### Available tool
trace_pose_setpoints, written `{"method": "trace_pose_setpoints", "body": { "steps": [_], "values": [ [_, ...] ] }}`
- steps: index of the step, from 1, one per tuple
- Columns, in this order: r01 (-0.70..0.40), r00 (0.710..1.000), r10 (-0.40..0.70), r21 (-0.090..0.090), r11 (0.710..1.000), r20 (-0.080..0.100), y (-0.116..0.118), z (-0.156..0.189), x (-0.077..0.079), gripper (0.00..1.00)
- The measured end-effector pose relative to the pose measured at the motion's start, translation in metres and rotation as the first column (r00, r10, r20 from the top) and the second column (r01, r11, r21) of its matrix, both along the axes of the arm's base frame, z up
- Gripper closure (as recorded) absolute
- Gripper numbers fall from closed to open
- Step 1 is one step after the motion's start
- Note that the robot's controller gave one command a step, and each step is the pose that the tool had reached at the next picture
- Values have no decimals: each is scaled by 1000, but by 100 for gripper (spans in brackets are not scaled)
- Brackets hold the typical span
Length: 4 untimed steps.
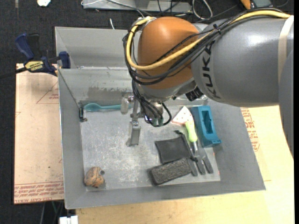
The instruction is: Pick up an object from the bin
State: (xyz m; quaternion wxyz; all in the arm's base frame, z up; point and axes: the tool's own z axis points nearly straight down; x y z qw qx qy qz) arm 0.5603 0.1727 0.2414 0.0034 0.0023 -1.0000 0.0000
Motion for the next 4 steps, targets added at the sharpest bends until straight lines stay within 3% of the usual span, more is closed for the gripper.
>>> {"method": "trace_pose_setpoints", "body": {
  "steps": [1,2,3,4],
  "values": [
    [4,1000,-4,1,1000,8,-1,5,2,0],
    [-225,974,225,3,974,16,-19,-33,-6,0],
    [-290,957,290,2,957,9,-62,-60,-38,0],
    [-103,995,103,2,995,7,-84,-83,-36,0]
  ]
}}
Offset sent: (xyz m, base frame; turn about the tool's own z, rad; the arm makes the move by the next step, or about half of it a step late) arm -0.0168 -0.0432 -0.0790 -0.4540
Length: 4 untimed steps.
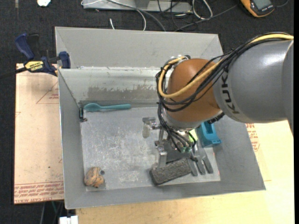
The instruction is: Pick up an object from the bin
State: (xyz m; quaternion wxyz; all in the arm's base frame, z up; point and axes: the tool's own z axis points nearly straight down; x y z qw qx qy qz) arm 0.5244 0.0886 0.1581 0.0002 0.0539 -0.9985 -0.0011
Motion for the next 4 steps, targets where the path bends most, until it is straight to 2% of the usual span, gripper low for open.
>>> {"method": "trace_pose_setpoints", "body": {
  "steps": [1,2,3,4],
  "values": [
    [-180,984,180,0,984,3,-8,-5,8,0],
    [-39,999,39,1,999,7,-45,-62,33,0],
    [-108,994,108,2,994,19,-47,-87,-5,0],
    [10,1000,-10,4,1000,17,-67,-87,6,0]
  ]
}}
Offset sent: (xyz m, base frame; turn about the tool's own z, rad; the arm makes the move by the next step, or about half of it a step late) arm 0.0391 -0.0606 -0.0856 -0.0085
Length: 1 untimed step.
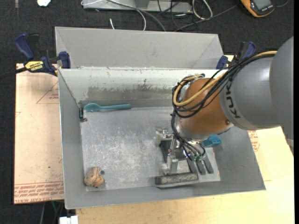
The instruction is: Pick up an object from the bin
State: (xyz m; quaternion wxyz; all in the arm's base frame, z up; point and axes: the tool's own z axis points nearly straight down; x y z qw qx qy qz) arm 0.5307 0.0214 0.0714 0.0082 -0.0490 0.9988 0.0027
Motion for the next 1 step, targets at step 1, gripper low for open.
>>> {"method": "trace_pose_setpoints", "body": {
  "steps": [1],
  "values": [
    [138,990,-138,7,990,9,-22,13,11,0]
  ]
}}
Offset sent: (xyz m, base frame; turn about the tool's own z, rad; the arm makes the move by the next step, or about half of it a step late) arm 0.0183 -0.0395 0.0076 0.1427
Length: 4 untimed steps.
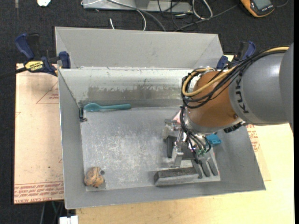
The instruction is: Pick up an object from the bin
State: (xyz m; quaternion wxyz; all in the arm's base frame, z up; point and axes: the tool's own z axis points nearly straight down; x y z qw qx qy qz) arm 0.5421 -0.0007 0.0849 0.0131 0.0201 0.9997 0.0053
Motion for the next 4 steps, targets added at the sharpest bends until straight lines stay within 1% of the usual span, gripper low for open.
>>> {"method": "trace_pose_setpoints", "body": {
  "steps": [1,2,3,4],
  "values": [
    [4,1000,-4,0,1000,-6,-16,-6,7,100],
    [5,1000,-5,0,1000,-6,-17,-6,7,100],
    [75,997,-75,2,997,-11,-16,44,11,100],
    [-80,997,80,-1,997,-6,-17,67,18,100]
  ]
}}
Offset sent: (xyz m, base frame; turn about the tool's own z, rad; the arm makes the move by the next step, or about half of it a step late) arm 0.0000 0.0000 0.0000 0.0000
